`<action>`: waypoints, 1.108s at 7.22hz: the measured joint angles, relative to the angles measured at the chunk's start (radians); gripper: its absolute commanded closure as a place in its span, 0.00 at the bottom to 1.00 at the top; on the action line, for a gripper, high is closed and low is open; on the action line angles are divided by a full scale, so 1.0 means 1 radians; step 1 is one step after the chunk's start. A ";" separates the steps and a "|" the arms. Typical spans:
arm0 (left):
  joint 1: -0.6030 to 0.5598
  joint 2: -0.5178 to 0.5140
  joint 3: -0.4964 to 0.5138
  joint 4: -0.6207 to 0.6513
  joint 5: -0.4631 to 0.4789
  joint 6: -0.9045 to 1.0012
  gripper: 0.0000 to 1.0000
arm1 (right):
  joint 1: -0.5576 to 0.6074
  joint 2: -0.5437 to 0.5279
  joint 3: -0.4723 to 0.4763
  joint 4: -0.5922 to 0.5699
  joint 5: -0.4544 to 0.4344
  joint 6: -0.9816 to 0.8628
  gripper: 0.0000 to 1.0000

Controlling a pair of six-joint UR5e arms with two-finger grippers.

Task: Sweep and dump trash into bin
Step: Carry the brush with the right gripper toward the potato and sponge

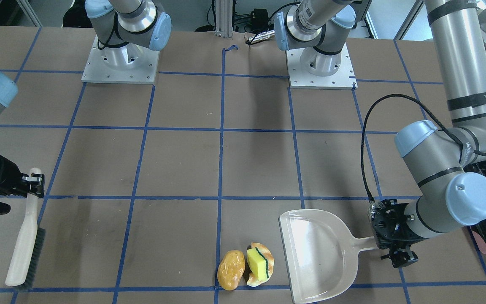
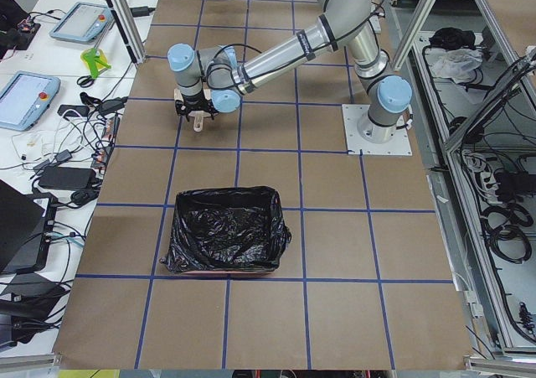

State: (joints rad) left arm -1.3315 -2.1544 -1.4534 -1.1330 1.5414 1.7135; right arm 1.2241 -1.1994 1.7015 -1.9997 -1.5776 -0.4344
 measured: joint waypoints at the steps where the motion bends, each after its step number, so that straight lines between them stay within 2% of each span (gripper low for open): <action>1: 0.000 -0.001 -0.004 0.000 0.000 0.000 0.21 | 0.049 0.001 -0.008 0.001 0.012 0.060 1.00; 2: 0.000 -0.002 -0.008 0.001 0.000 0.001 0.27 | 0.107 0.001 -0.017 0.004 0.015 0.129 1.00; 4: 0.000 -0.002 -0.012 0.002 -0.002 0.008 0.50 | 0.224 0.003 -0.030 0.010 0.020 0.270 1.00; 6: -0.007 -0.002 -0.011 0.004 0.013 0.012 0.67 | 0.304 0.027 -0.056 0.029 0.040 0.356 1.00; 7: -0.010 -0.003 -0.010 0.005 0.027 0.013 0.73 | 0.346 0.045 -0.075 0.038 0.062 0.404 1.00; 8: -0.012 -0.003 -0.010 0.005 0.033 0.013 0.73 | 0.397 0.065 -0.102 0.048 0.073 0.463 1.00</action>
State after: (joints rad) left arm -1.3434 -2.1578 -1.4634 -1.1278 1.5746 1.7264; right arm 1.6212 -1.1340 1.5997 -1.9518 -1.5042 0.0288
